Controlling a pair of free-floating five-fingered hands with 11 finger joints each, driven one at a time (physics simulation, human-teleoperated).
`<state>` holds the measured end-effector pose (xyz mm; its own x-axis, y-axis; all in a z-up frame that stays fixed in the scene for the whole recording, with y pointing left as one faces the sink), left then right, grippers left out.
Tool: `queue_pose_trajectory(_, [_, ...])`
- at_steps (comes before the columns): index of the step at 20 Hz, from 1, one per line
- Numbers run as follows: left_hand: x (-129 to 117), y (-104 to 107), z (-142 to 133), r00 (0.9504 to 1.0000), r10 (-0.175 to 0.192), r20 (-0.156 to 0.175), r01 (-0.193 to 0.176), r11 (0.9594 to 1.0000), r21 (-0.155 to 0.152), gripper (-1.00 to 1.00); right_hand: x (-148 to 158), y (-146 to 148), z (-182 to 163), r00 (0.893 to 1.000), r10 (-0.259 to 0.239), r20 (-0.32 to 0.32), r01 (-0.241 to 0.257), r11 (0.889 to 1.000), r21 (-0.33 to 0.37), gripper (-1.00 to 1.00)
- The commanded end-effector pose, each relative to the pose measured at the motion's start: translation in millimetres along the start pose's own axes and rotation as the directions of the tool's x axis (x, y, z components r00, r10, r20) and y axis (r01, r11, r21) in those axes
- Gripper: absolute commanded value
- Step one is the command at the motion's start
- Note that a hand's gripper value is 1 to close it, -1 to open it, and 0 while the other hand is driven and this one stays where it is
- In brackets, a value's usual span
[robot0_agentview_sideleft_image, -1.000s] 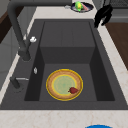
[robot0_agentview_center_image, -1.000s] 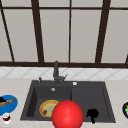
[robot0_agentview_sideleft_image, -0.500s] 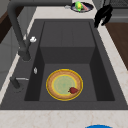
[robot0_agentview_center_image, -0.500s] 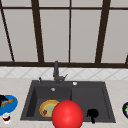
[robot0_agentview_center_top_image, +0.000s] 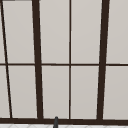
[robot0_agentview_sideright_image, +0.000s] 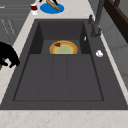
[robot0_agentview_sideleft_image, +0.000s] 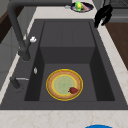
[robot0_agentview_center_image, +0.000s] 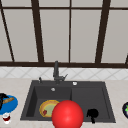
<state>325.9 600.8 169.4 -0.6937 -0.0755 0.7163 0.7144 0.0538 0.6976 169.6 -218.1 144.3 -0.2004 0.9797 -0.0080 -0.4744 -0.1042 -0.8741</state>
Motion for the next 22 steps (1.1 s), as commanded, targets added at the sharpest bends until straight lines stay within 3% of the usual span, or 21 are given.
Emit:
queue_pose_trajectory(1, [-12, 0, 8, 0.9986, 0.008, -0.052, -0.005, 0.9982, 0.061, -1.00, 0, 0, 0, 1.000, 0.000, 0.000, 0.000, 1.000, 0.000, 0.00])
queue_pose_trajectory(6, [-14, -3, 34, 0.9997, -0.001, -0.026, 0.002, 0.9984, 0.057, -1.00, 0, 0, 0, 1.000, 0.000, 0.000, 0.000, 1.000, 0.000, 0.00])
queue_pose_trajectory(9, [-15, -13, 47, 0.9990, 0.000, -0.044, 0.003, 0.9977, 0.067, -1.00, 0, 0, 0, 1.000, 0.000, 0.000, 0.000, 1.000, 0.000, 0.00])
queue_pose_trajectory(11, [-24, -15, 49, 0.9979, 0.027, -0.059, -0.024, 0.9979, 0.060, -1.00, 0, 0, 0, 1.000, 0.000, 0.000, 0.000, 1.000, 0.000, 0.00])
queue_pose_trajectory(13, [-41, -15, 46, 0.9990, 0.014, -0.043, -0.012, 0.9989, 0.046, -1.00, 0, 0, 0, 1.000, 0.000, 0.000, 0.000, 1.000, 0.000, 0.00])
queue_pose_trajectory(15, [-53, -15, 46, 0.9985, -0.012, -0.053, 0.015, 0.9986, 0.051, -1.00, 0, 0, 0, 1.000, 0.000, 0.000, 0.000, 1.000, 0.000, 0.00])
queue_pose_trajectory(18, [-73, -15, 43, 0.9972, -0.012, -0.074, 0.017, 0.9976, 0.067, -1.00, 0, 0, 0, 1.000, 0.000, 0.000, 0.000, 1.000, 0.000, 0.00])
queue_pose_trajectory(21, [-80, -5, 45, 0.9981, -0.007, -0.061, 0.011, 0.9976, 0.068, -1.00, 0, 0, 0, 1.000, 0.000, 0.000, 0.000, 1.000, 0.000, 0.00])
queue_pose_trajectory(22, [-80, -2, 45, 0.9981, 0.003, -0.061, 0.000, 0.9986, 0.053, 1.00, 0, 0, 0, 1.000, 0.000, 0.000, 0.000, 1.000, 0.000, 0.00])
